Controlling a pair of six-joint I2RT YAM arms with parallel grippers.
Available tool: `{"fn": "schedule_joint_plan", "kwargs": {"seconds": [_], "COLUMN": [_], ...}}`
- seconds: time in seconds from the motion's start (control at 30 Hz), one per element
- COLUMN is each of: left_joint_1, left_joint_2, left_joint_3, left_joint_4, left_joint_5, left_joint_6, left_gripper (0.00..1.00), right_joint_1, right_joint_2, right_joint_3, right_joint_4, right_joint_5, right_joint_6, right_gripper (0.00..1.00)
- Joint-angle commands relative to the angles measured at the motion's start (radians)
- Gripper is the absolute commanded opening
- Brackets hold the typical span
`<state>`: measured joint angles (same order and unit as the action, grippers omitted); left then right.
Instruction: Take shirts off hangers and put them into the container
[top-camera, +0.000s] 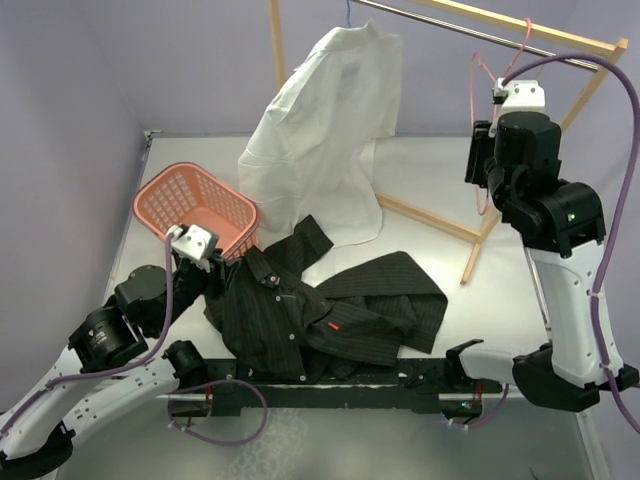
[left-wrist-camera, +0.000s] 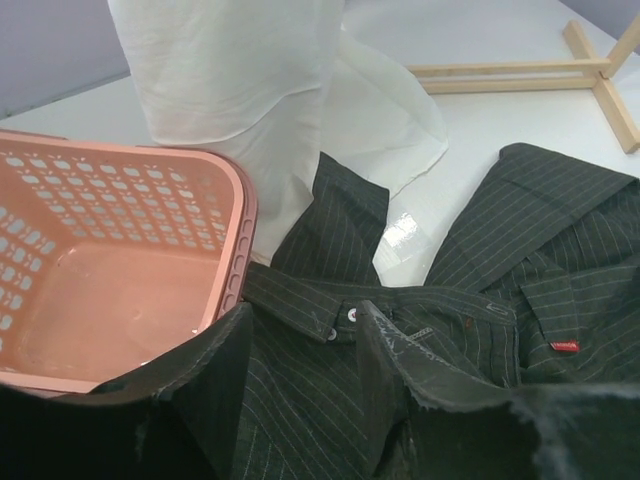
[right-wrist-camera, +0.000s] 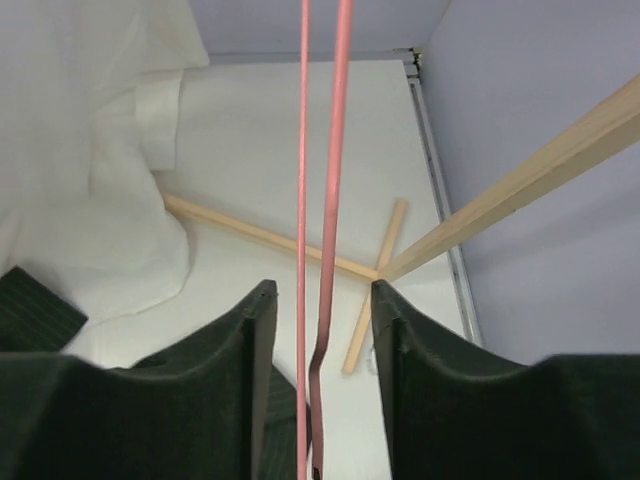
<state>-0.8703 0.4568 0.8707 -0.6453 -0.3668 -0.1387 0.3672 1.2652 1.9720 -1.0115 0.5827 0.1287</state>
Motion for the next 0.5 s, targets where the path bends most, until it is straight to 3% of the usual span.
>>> {"fn": "schedule_joint_plan", "kwargs": {"seconds": [0.0,0.1,0.2,0.27,0.47], "left_joint_1": [0.005,0.005,0.005,0.006,0.005], "left_joint_2": [0.002,0.016,0.035,0.061,0.213], "left_joint_3": [-0.001,0.003,-0.017,-0.016,-0.003], "left_joint_4": [0.047,0.048,0.068,0.073,0.069], "left_joint_5": [0.068,0.093,0.117,0.140,0.211], "left_joint_6": [0.004,-0.034,-0.112,-0.161,-0.235], "left_gripper": [0.53,0.79,0.95,0.97,0.97], "right_joint_1": [-0.002,-0.002,-0.002,-0.002,-0.001], "right_joint_2": [-0.095,-0.134,-0.179,-0.221,-0.340], "right_joint_3": [-0.059,-0.099,-0.159,-0.220,-0.428], "right_joint_4": [0.048,0.047,0.023,0.018,0.013], "right_joint_5": [-0.113,-0.155,-0.237,-0.303,-0.462], "right_joint_6": [0.011,0.022,0.045,0.053,0.079], "right_gripper": [0.57,0.69,0.75,0.88,0.81]}}
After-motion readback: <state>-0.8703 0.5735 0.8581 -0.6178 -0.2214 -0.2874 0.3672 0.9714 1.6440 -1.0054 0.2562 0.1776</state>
